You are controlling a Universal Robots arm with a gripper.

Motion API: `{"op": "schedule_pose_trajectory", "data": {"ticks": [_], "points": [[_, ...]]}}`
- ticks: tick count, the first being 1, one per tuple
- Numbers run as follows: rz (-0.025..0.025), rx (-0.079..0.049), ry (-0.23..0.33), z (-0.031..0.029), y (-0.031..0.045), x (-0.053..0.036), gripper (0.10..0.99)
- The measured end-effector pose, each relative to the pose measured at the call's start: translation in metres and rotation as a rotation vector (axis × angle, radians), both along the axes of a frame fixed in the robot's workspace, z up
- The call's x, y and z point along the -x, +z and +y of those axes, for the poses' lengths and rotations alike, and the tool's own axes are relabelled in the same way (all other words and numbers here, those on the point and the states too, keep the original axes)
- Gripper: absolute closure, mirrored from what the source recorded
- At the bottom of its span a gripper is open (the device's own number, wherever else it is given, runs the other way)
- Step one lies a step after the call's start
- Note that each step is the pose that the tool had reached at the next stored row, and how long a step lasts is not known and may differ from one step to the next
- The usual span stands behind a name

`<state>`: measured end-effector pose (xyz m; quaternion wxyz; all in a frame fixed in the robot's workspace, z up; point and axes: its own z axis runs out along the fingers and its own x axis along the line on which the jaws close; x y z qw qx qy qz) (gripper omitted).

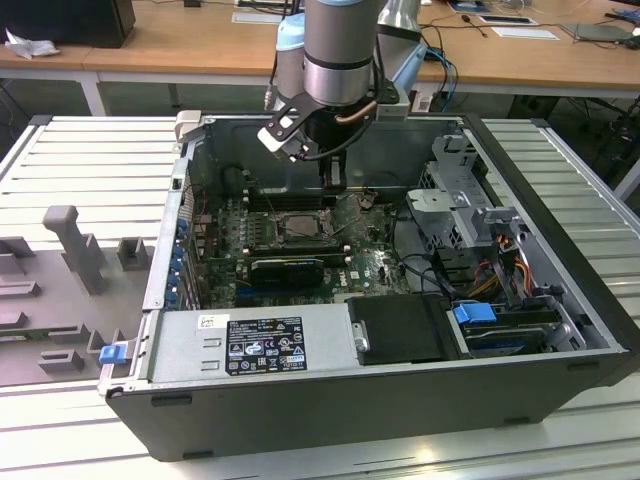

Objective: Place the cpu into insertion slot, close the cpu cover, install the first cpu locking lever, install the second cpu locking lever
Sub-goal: 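Close the cpu cover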

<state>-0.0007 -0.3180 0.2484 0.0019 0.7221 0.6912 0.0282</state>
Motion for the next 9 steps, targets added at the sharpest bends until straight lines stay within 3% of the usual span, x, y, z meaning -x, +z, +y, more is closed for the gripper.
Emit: {"op": "schedule_pose_trajectory", "data": {"ticks": [9], "points": [[0.0008,0.000,0.000,0.0000,0.0000,-0.0103,0.980]]}}
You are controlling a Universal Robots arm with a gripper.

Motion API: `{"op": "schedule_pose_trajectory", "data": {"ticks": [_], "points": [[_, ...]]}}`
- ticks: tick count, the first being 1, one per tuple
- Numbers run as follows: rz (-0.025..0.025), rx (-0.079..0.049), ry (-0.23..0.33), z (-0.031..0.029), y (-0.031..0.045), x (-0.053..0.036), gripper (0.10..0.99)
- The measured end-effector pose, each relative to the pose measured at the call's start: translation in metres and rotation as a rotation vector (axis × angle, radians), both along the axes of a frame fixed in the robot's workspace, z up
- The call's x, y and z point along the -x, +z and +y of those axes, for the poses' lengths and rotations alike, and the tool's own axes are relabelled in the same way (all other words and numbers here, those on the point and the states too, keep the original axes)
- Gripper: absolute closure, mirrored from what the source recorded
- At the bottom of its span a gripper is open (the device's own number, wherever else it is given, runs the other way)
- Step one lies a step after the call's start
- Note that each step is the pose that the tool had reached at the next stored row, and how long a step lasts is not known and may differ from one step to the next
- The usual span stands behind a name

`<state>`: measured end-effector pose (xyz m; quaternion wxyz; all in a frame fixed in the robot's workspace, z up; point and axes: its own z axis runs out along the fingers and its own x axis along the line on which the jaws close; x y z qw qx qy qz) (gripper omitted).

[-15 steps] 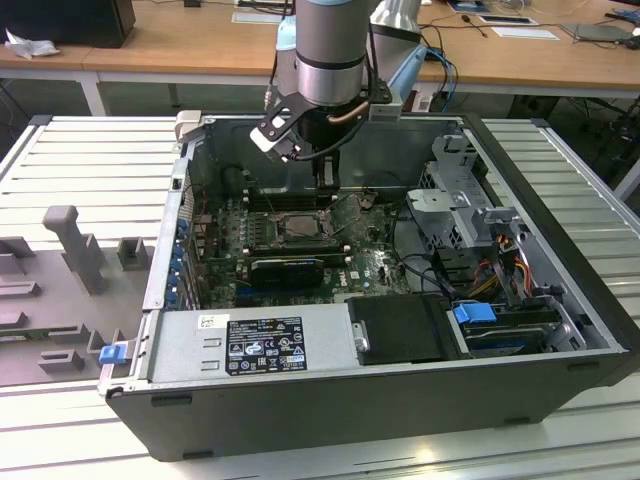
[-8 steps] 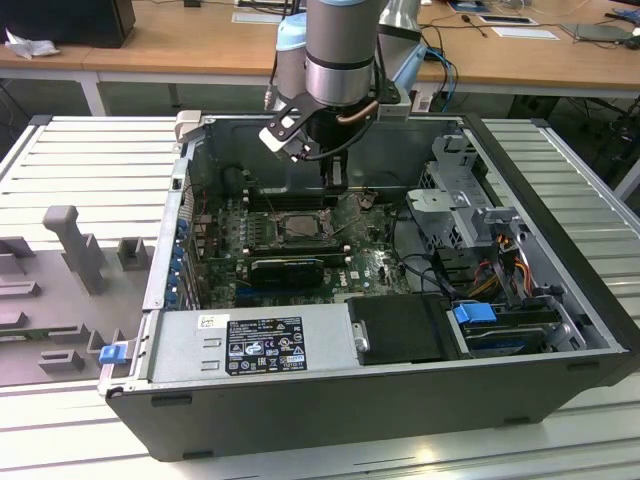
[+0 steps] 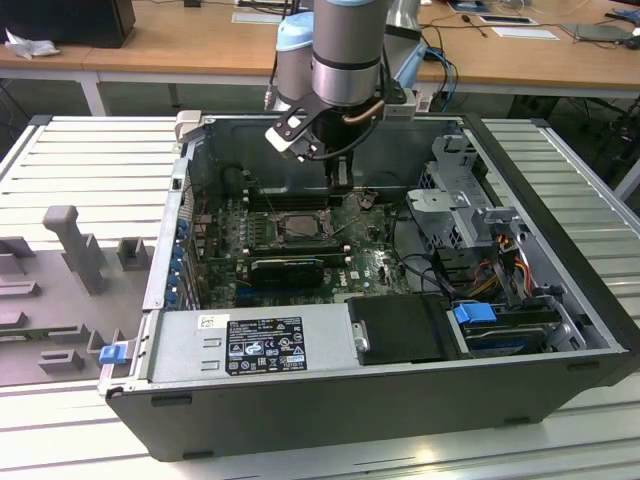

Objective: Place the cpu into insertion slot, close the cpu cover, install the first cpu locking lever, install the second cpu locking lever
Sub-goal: 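Close the cpu cover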

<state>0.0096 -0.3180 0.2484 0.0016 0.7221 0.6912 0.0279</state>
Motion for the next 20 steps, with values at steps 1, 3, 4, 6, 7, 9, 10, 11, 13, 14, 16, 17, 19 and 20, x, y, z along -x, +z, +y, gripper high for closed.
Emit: {"op": "schedule_pose_trajectory", "data": {"ticks": [1,3,4,6,7,9,10,11,13,14,16,17,19,20], "points": [[0.0001,0.000,0.000,0.0000,0.0000,-0.0016,0.980],[0.0001,0.000,0.000,0.0000,0.0000,-0.0037,0.980],[0.0003,0.000,0.000,0.0000,0.0000,-0.0052,0.980],[0.0004,0.000,0.000,0.0000,0.0000,-0.0071,0.980],[0.0004,0.000,0.000,0.0000,0.0000,-0.0083,0.980],[0.0006,0.000,0.000,0.0000,0.0000,-0.0111,0.980],[0.0007,0.000,0.000,0.0000,0.0000,-0.0124,0.980],[0.0007,0.000,0.000,0.0000,0.0000,-0.0131,0.980],[0.0008,0.000,0.000,0.0000,0.0000,-0.0146,0.980],[0.0008,0.000,0.000,0.0000,0.0000,-0.0158,0.980],[0.0010,0.000,0.000,0.0000,0.0000,-0.0173,0.980],[0.0010,0.000,0.000,0.0000,0.0000,-0.0179,0.980],[0.0010,0.000,0.000,0.0000,0.0000,-0.0198,0.980],[0.0010,0.000,0.000,0.0000,0.0000,-0.0205,0.980]]}}
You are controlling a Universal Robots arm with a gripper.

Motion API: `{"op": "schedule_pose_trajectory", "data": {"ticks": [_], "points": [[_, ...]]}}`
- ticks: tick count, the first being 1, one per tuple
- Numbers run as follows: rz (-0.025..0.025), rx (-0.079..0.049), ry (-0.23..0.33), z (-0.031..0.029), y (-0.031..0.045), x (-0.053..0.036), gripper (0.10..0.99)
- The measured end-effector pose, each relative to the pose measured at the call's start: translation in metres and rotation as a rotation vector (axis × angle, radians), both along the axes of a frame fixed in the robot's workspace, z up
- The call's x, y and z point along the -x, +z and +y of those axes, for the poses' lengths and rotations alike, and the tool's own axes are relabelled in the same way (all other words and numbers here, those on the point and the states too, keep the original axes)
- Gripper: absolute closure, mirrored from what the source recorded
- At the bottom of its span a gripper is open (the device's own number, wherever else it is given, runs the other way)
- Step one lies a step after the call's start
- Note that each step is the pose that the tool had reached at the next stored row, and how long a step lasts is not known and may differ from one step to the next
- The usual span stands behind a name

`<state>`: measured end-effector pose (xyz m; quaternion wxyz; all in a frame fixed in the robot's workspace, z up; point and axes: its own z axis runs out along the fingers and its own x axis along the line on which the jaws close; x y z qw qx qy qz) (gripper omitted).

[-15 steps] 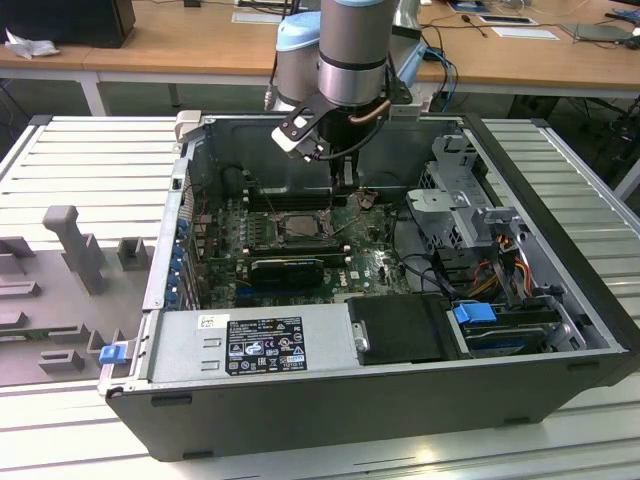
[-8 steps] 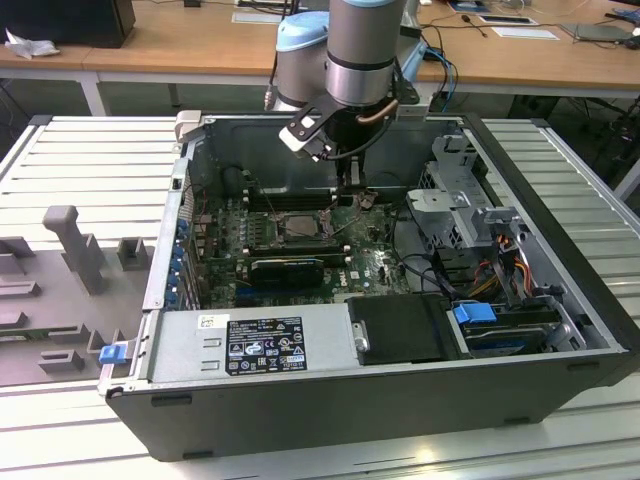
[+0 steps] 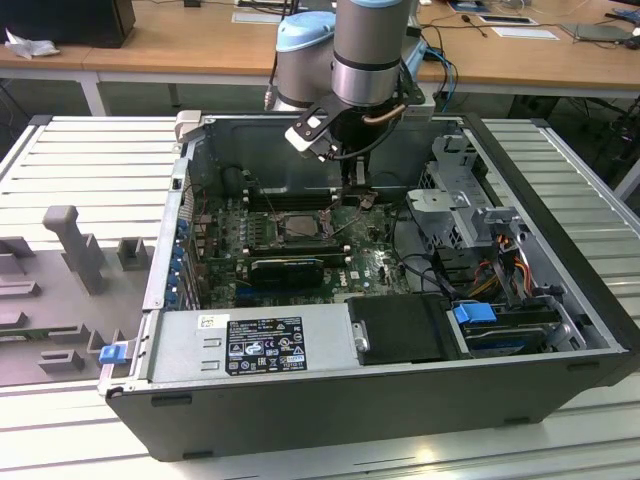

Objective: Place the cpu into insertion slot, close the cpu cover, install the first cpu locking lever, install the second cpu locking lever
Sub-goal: 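Close the cpu cover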

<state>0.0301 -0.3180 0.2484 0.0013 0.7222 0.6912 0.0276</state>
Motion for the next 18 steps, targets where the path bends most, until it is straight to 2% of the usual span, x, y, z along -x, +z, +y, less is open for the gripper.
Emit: {"op": "schedule_pose_trajectory", "data": {"ticks": [7,9,12,18], "points": [[0.0001,0.000,0.000,0.0000,0.0000,-0.0051,0.980],[0.0001,0.000,0.000,0.0000,0.0024,-0.0052,0.980],[0.0000,0.000,0.000,0.0000,0.0107,-0.0052,0.980],[0.0004,0.000,0.000,0.0000,0.0109,-0.0133,0.980]]}}
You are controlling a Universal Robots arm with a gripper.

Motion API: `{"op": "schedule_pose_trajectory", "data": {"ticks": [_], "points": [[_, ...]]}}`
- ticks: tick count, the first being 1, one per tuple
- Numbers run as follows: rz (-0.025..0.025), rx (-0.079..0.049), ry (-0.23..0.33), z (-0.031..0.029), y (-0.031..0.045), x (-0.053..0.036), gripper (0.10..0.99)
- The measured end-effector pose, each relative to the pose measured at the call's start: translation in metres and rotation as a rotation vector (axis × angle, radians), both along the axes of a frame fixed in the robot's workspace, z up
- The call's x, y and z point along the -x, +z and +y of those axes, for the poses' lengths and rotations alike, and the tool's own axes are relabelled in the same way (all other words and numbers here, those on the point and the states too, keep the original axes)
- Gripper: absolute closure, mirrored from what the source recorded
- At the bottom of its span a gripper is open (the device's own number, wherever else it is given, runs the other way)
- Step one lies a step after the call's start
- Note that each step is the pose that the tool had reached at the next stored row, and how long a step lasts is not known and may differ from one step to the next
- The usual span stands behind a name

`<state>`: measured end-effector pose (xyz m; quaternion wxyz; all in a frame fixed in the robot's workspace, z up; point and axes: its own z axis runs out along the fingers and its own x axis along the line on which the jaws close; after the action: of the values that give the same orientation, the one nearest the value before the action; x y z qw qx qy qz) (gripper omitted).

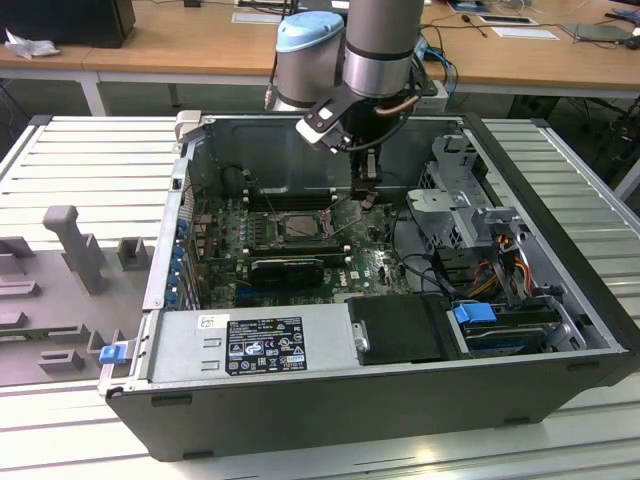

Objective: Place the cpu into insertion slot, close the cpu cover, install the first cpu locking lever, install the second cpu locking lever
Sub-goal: 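Close the cpu cover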

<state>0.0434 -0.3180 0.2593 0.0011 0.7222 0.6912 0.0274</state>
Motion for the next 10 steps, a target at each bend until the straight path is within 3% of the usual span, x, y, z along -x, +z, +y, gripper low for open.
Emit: {"op": "schedule_pose_trajectory", "data": {"ticks": [10], "points": [[0.0023,0.000,0.000,0.0000,0.0000,-0.0191,0.980]]}}
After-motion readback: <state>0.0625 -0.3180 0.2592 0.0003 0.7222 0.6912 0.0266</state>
